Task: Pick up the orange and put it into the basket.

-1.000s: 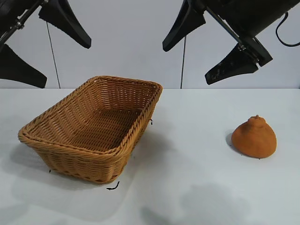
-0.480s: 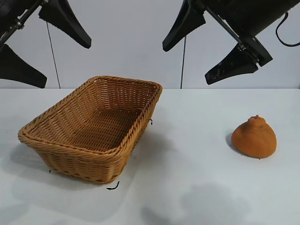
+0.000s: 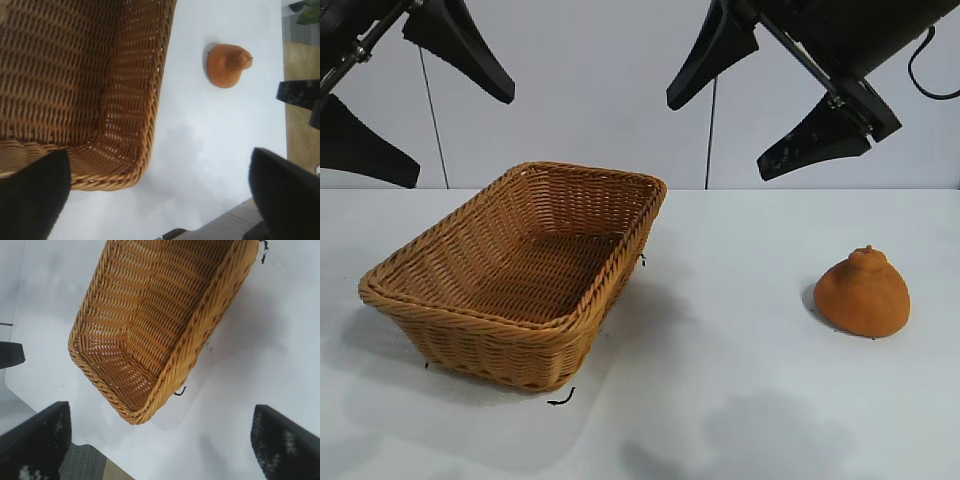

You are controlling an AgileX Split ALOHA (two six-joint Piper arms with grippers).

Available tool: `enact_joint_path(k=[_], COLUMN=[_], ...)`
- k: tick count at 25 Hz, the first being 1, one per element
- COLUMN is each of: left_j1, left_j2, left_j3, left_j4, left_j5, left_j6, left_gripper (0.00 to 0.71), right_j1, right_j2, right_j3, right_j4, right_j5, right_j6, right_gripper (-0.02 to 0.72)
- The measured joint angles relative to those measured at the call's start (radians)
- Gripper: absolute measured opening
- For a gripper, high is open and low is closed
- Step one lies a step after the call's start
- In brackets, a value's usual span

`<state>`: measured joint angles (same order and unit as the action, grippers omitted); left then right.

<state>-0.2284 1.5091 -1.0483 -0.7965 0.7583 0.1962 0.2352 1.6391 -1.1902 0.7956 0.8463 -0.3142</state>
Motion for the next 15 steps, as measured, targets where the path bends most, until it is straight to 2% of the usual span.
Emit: enact_joint_path(k=[7, 15], left_j1=[0.000, 0.000], left_j2=[-0.002, -0.091], left_j3=[0.000, 0.047], left_j4=[0.015, 0.076], left_j5=[0.001, 0.026], left_j6=[-0.014, -0.154], left_gripper=[0.692, 0.692], right_j1=[0.000, 0.000], right_j2=[0.000, 0.000], right_j3=[0.000, 0.000], right_j4=[0.000, 0.000], right_j5=[0.000, 0.000], right_j6=[0.000, 0.001], right_gripper=[0.696, 0.696])
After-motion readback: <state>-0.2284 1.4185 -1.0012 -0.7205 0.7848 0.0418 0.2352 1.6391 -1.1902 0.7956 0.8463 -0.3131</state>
